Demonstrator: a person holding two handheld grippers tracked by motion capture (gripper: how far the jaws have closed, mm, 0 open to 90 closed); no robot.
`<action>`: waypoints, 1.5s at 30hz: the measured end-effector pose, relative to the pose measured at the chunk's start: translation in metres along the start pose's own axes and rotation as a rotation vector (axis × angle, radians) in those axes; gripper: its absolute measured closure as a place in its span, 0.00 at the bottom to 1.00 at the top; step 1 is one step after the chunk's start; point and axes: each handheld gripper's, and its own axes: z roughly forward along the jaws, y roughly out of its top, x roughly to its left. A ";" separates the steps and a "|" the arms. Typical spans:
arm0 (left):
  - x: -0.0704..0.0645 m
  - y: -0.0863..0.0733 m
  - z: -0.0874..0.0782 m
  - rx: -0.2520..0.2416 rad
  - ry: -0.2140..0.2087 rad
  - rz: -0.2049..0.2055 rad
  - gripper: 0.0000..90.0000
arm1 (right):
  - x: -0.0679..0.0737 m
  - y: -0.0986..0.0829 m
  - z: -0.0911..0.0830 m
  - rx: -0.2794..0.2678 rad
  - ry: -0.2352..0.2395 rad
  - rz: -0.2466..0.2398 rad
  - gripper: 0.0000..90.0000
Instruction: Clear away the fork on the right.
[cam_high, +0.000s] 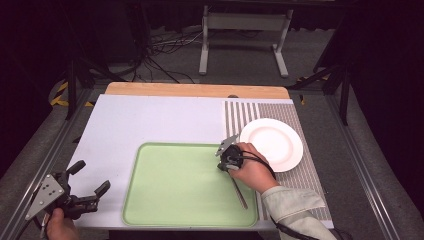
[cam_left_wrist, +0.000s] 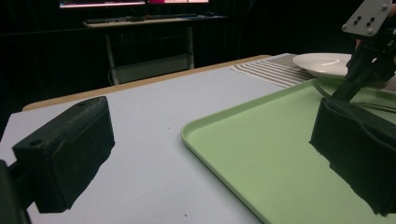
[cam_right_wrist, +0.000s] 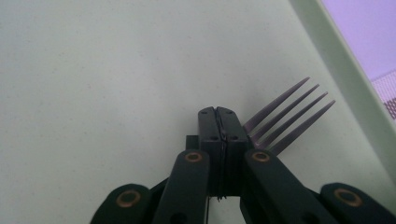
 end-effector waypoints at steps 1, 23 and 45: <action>0.000 0.000 0.000 -0.001 0.002 -0.001 0.00 | -0.001 -0.002 -0.001 -0.002 -0.002 0.006 1.00; 0.000 -0.001 0.002 0.005 -0.003 -0.007 0.00 | -0.014 -0.029 -0.013 -0.027 -0.041 0.145 1.00; 0.001 0.000 0.002 -0.008 -0.001 -0.012 0.00 | -0.015 -0.034 -0.021 -0.038 -0.070 0.187 0.99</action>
